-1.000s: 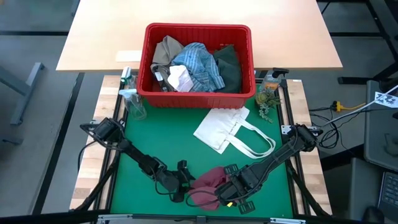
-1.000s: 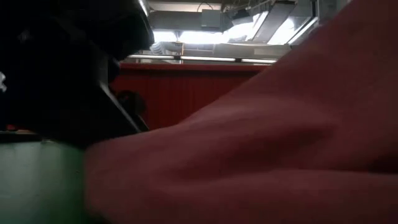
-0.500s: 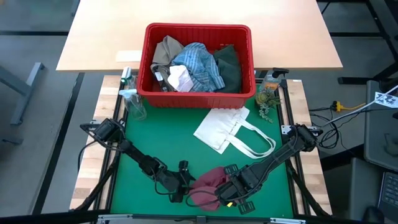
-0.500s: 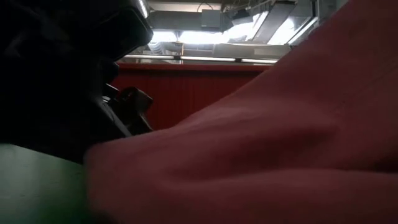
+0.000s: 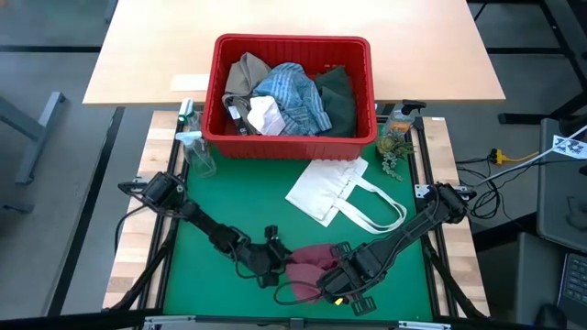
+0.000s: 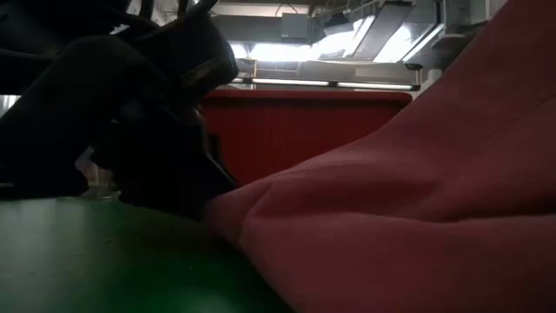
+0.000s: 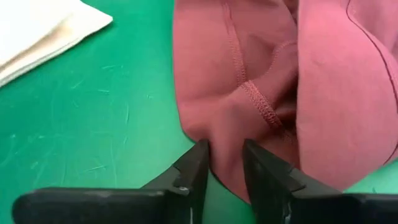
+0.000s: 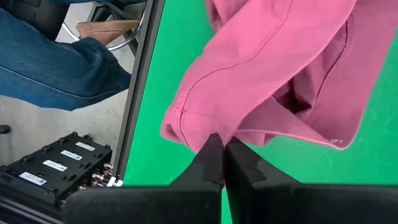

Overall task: Fold Laundry from Bin
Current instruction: Remove the pink underwear from the red bin

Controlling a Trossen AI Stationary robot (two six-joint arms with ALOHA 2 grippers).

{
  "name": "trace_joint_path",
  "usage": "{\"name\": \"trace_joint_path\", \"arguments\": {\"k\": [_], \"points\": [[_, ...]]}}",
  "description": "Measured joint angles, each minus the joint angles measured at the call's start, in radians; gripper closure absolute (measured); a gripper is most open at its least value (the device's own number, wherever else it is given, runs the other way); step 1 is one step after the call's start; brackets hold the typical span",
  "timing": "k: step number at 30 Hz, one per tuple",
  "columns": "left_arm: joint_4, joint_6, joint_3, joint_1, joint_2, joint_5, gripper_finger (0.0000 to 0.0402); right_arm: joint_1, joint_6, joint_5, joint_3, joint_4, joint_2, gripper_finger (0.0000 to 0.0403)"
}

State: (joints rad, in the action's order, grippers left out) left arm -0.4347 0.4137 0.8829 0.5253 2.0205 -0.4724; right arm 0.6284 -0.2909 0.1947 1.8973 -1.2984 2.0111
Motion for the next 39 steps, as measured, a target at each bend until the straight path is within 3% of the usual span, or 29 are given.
{"name": "trace_joint_path", "arguments": {"k": [6, 11, 20, 32, 39], "points": [[0.003, 0.004, -0.001, -0.004, -0.01, 0.022, 0.0353, 0.0, 0.0, 0.0, 0.0, 0.0, 0.0, 0.0402], [0.092, 0.003, -0.004, -0.004, -0.092, 0.037, 0.0396, 0.0, 0.0, -0.006, 0.001, 0.001, -0.008, 0.0402], [0.442, 0.055, -0.003, 0.006, -0.422, 0.05, 0.0399, 0.0, 0.0, -0.075, 0.157, -0.033, -0.028, 0.0402], [0.609, 0.056, -0.002, 0.023, -0.853, 0.038, 0.0401, 0.015, 0.01, -0.266, 0.43, -0.131, -0.028, 0.0402], [0.797, 0.141, -0.002, 0.061, -1.04, 0.05, 0.0401, 0.02, 0.015, -0.3, 0.456, -0.048, -0.033, 0.0402]]}}
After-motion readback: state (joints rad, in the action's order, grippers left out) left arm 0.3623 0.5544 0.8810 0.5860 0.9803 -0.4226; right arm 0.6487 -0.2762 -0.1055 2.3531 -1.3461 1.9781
